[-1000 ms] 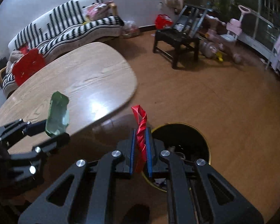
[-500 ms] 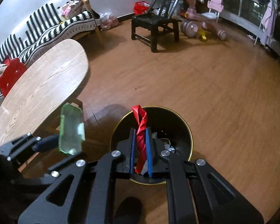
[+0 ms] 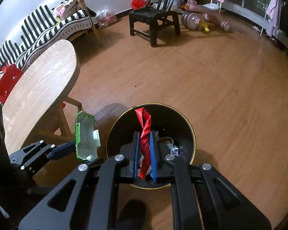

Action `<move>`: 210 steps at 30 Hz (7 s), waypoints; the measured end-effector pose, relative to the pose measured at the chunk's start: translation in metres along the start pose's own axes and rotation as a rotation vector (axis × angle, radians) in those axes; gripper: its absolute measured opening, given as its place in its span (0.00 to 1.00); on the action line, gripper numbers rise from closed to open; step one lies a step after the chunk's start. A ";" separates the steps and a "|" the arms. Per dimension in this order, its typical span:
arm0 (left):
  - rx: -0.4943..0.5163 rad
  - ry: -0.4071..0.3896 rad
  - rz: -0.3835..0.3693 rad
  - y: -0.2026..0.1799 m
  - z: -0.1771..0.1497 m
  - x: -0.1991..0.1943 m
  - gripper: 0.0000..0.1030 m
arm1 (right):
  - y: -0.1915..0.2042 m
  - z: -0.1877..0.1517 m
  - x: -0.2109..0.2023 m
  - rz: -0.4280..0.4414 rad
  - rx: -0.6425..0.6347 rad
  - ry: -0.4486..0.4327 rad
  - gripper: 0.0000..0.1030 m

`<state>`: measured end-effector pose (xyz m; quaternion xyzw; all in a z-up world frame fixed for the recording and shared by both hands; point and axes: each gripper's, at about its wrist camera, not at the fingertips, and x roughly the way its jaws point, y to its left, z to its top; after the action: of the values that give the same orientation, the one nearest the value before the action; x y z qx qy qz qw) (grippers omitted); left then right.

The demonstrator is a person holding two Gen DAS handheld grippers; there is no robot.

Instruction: Collect trash

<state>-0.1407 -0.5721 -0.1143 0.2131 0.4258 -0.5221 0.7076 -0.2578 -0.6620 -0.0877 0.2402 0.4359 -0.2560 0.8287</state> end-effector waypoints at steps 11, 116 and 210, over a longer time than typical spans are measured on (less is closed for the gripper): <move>0.042 0.018 -0.019 -0.005 -0.001 0.014 0.48 | -0.002 0.002 0.010 -0.028 0.022 0.027 0.11; -0.841 -0.210 0.796 0.390 -0.325 -0.405 0.94 | 0.497 -0.046 -0.008 0.285 -0.615 -0.117 0.90; -0.875 -0.206 0.772 0.382 -0.328 -0.400 0.94 | 0.496 -0.048 -0.010 0.287 -0.604 -0.114 0.91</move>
<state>0.0494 0.0347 -0.0182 -0.0105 0.4223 -0.0208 0.9062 0.0230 -0.2562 -0.0172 0.0279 0.4066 -0.0089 0.9131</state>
